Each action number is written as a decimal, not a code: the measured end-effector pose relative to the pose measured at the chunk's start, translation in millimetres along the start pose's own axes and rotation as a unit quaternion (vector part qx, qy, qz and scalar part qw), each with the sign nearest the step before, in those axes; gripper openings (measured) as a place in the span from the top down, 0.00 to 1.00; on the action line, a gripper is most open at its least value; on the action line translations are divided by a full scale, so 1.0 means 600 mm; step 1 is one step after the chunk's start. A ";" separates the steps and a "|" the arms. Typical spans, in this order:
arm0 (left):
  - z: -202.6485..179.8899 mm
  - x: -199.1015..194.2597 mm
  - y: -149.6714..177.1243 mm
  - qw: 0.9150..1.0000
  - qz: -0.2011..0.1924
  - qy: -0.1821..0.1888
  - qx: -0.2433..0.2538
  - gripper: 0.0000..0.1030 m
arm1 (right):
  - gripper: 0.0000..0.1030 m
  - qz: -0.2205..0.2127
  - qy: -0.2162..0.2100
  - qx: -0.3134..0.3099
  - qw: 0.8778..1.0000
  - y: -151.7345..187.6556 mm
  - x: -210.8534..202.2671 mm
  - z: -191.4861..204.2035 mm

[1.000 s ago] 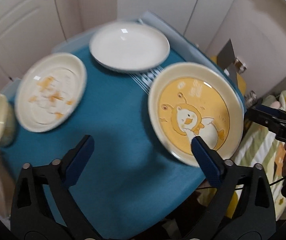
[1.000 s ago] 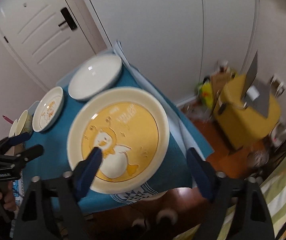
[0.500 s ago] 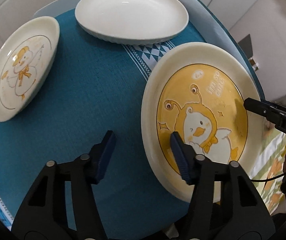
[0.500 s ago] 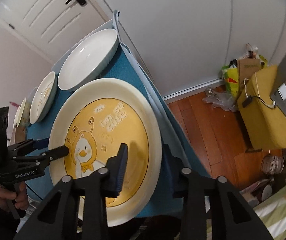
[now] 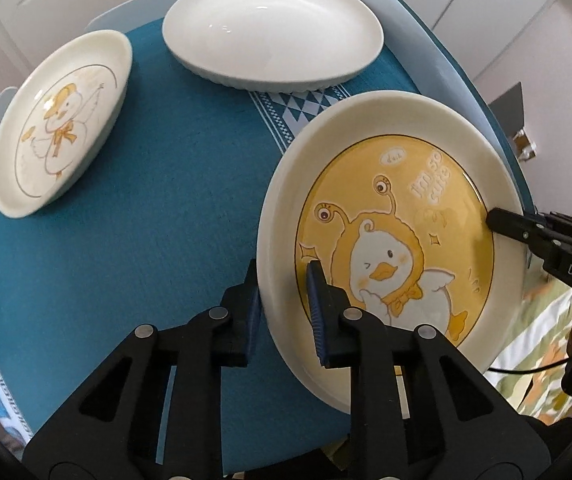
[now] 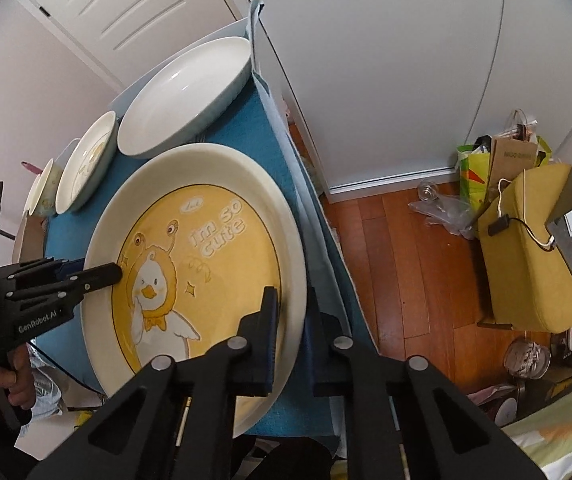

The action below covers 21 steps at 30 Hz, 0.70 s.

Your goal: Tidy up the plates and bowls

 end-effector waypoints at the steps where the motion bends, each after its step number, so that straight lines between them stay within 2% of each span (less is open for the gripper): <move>1: 0.002 0.000 0.000 1.000 -0.001 0.005 -0.008 0.82 | 0.89 0.001 -0.002 -0.002 1.000 0.000 -0.001 0.000; 4: 0.026 0.001 0.001 0.998 0.003 0.045 -0.053 0.84 | 0.89 0.003 -0.010 -0.005 1.000 -0.002 -0.002 -0.003; 10: 0.032 0.003 0.007 0.996 0.001 0.052 -0.071 0.88 | 0.89 0.005 -0.029 -0.015 0.999 -0.003 -0.001 -0.006; 13: 0.020 -0.001 0.006 0.999 0.002 0.017 -0.049 0.88 | 0.89 0.007 -0.037 -0.017 0.999 -0.002 -0.001 -0.008; 16: 0.014 -0.002 0.007 0.998 0.007 0.027 -0.061 0.88 | 0.89 0.007 -0.029 -0.018 0.999 -0.002 -0.002 -0.008; 21: 0.020 -0.018 0.010 0.997 -0.002 0.018 -0.070 0.88 | 0.89 0.005 -0.032 -0.026 0.999 -0.005 -0.009 -0.003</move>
Point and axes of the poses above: each gripper's, at about its wrist camera, not at the fingertips, and x roughly the way its jaws point, z to its left, y to its underside, the point moved 1 cm from there along x, roughly the way its jaws point, and after that the axes turned 5 degrees about -y, right-handed, at the moved point
